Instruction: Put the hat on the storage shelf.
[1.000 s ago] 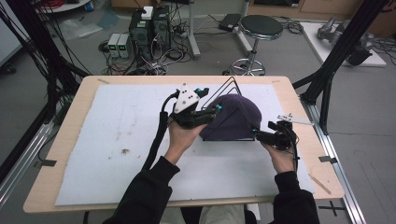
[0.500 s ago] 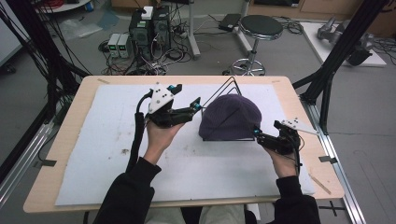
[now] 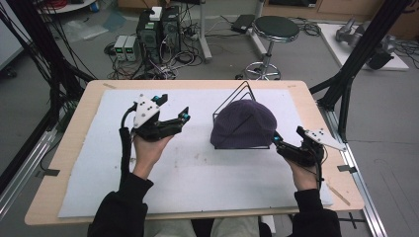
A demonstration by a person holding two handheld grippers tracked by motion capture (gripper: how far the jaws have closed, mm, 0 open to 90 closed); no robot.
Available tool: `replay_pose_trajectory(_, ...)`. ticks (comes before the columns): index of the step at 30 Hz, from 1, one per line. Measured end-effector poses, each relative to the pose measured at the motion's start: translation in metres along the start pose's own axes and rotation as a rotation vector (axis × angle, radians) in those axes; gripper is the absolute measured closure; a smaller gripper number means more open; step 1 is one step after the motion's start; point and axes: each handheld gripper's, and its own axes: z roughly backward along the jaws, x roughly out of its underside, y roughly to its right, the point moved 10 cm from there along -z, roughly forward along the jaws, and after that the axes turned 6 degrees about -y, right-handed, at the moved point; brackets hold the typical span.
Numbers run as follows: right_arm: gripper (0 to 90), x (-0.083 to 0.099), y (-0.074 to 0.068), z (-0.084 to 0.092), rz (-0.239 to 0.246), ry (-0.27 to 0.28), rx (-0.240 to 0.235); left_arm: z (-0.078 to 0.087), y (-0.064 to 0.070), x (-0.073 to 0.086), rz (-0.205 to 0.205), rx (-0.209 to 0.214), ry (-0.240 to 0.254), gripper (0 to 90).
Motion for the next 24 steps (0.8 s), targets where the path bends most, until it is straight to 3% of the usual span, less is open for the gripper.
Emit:
replay_pose_trajectory(7, 11.9, 0.005, 0.003, 0.008, 0.025, 0.016, 0.033, 0.023, -0.026, 0.009, 0.006, -0.062, 0.008, 22.0)
replay_pose_trajectory(11, 11.9, 0.006, 0.003, 0.012, 0.008, 0.052, 0.024, 0.036, -0.038, 0.019, -0.005, -0.085, 0.000, 21.5)
replay_pose_trajectory(14, 12.2, 0.006, 0.006, 0.015, 0.007, 0.089, 0.038, 0.047, -0.048, 0.027, 0.012, -0.108, 0.016, 21.5)
replay_pose_trajectory(19, 12.4, 0.006, 0.012, 0.019, -0.015, 0.126, 0.066, 0.062, -0.069, 0.044, 0.041, -0.175, 0.002, 20.2)
replay_pose_trajectory(24, 12.4, 0.012, 0.018, 0.018, -0.017, 0.129, 0.101, 0.079, -0.089, 0.059, 0.071, -0.263, -0.003, 17.6)
